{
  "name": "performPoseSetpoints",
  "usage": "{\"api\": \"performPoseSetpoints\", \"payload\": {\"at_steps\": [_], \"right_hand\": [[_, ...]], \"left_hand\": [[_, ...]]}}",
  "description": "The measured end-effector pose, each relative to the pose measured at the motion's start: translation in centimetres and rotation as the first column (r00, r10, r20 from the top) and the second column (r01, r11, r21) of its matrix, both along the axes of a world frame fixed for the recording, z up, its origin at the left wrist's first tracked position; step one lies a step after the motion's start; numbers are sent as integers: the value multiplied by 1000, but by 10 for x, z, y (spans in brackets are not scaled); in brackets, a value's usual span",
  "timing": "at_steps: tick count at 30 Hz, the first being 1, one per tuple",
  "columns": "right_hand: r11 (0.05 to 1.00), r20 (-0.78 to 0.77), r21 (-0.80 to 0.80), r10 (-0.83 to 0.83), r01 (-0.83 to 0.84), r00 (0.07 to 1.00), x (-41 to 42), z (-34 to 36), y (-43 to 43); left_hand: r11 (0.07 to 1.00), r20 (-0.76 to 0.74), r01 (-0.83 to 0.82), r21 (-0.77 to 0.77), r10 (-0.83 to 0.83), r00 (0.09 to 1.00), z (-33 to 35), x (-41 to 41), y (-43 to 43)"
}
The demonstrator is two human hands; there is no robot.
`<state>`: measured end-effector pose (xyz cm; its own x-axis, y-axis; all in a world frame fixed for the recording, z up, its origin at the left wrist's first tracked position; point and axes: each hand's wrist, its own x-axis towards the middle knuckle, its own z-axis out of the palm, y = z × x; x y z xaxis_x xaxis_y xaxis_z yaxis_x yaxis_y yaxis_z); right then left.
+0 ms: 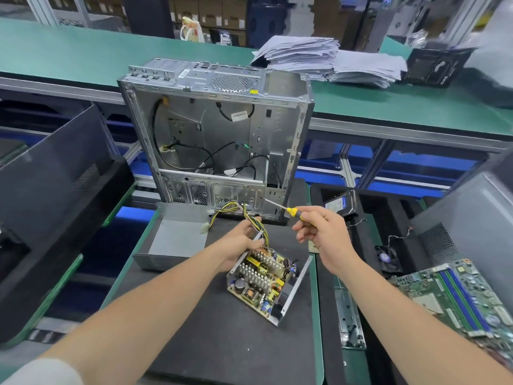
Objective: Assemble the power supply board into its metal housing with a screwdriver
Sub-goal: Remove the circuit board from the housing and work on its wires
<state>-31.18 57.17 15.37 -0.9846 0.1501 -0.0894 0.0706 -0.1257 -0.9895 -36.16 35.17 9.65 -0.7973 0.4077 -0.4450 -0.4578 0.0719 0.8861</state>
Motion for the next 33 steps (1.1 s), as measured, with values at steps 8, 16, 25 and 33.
{"api": "performPoseSetpoints", "payload": {"at_steps": [8,16,25,33], "right_hand": [[1000,5,-6,-31,31,1000,4,-4,15],[1000,-10,-12,-8,8,1000,0,-3,10],[999,-43,-11,47,-47,998,2,0,10],[991,5,-40,127,-127,992,0,1,8]], "left_hand": [[988,-14,-139,67,140,990,-6,1,4],[907,-22,-419,52,420,907,-15,5,25],[920,98,-389,41,384,918,-9,25,-7],[924,-292,-155,-351,49,955,-28,87,-36]]}}
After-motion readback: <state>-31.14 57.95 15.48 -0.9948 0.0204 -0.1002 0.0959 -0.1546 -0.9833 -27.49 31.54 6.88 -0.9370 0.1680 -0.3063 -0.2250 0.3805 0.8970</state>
